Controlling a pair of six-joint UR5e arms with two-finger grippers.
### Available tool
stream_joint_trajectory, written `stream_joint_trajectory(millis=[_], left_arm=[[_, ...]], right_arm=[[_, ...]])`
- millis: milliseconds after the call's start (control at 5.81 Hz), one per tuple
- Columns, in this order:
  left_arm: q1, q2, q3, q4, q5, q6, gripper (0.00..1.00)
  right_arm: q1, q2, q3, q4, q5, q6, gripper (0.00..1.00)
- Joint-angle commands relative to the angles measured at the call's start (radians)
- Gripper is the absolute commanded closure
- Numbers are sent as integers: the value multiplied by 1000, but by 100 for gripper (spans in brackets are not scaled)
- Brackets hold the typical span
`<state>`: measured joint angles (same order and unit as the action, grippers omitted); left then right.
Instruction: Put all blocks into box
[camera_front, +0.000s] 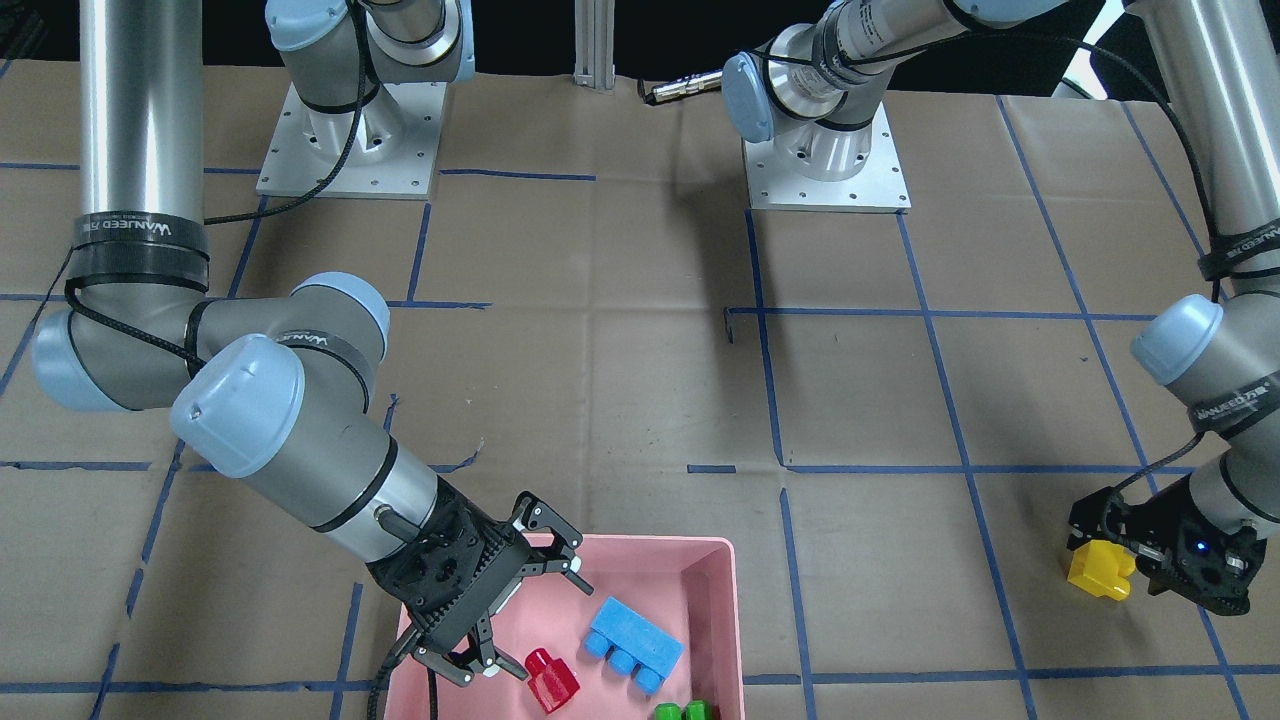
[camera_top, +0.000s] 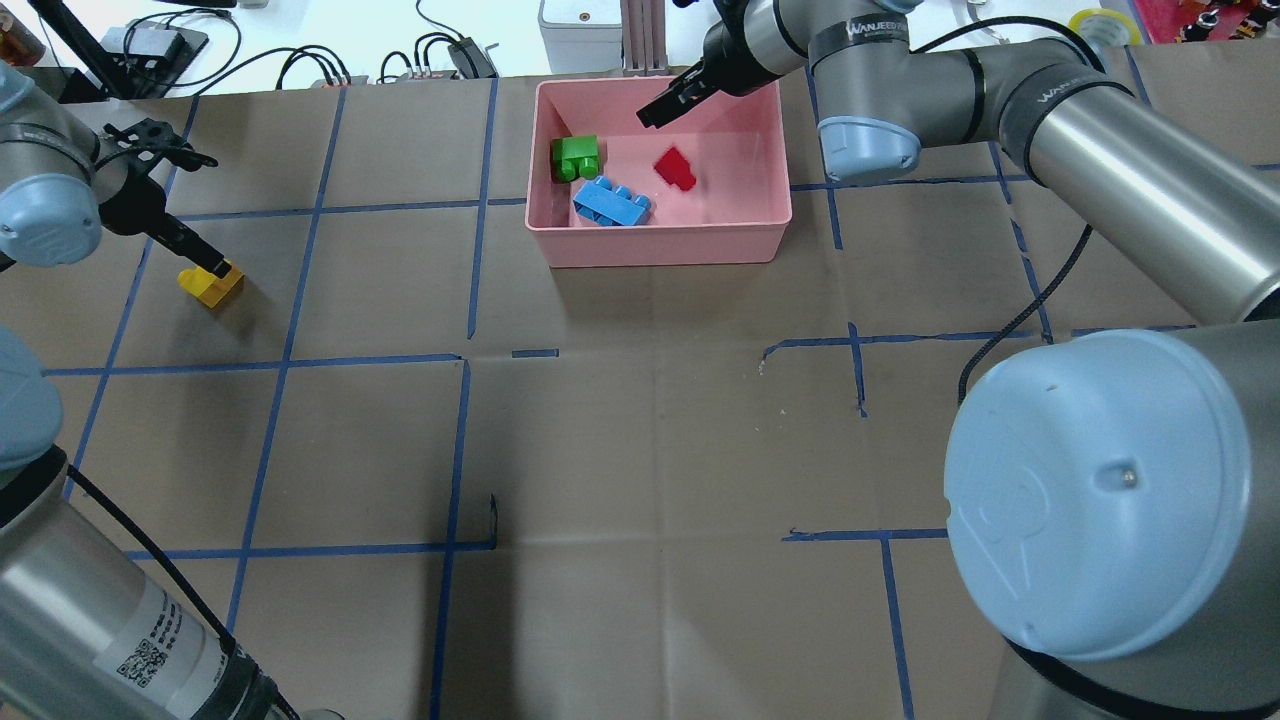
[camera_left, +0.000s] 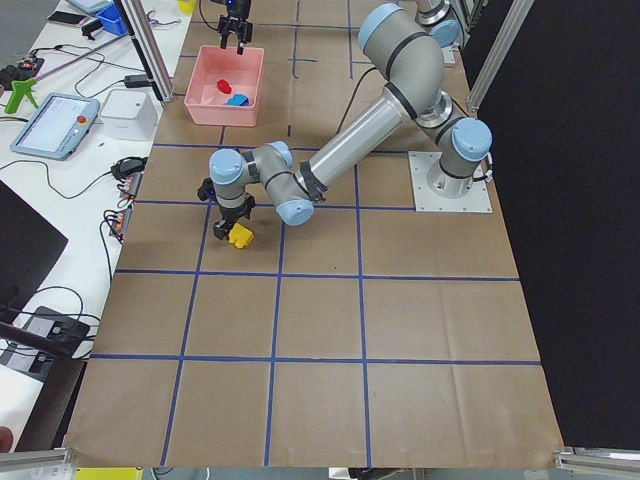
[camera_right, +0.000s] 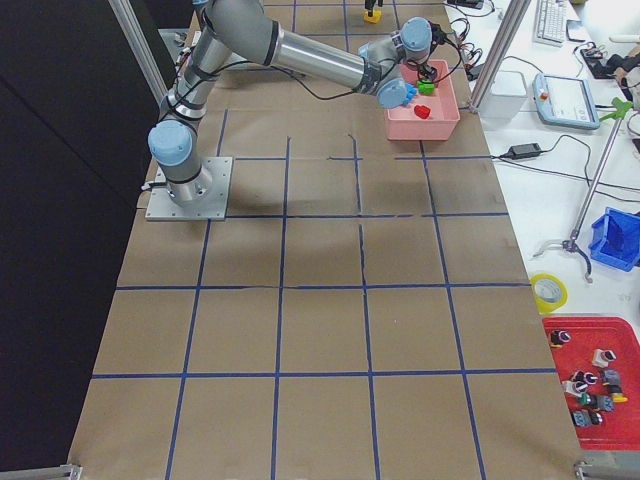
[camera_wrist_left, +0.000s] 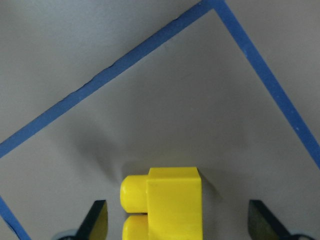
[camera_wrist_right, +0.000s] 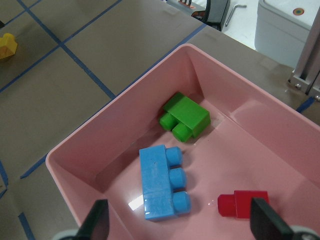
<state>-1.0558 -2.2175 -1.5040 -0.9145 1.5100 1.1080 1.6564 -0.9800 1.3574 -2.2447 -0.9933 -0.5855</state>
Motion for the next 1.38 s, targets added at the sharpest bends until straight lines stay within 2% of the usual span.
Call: stream_joint_trajectory(millis=[0, 172, 344, 516, 689, 861, 1033, 1205], left_arm=[[26, -26, -4, 8, -1, 4, 1], [23, -42, -4, 26, -5, 3, 2], [23, -41, -4, 26, -5, 3, 10], [23, -30, -4, 25, -2, 3, 31], [23, -30, -2, 25, 2, 1, 51], [23, -24, 7, 19, 7, 1, 71], [20, 10, 39, -25, 7, -8, 83], [17, 145, 88, -199, 9, -43, 86]], right_arm=[[-24, -137, 5, 486, -201, 7, 0], [-26, -245, 14, 607, -378, 15, 0], [-21, -349, 32, 637, -463, 127, 0], [-20, -437, 43, 786, -485, 315, 0], [-20, -519, 66, 865, -507, 490, 0], [-24, -620, 145, 875, -587, 522, 0], [-53, -711, 248, 863, -591, 535, 0], [-99, -738, 290, 863, -588, 539, 0]])
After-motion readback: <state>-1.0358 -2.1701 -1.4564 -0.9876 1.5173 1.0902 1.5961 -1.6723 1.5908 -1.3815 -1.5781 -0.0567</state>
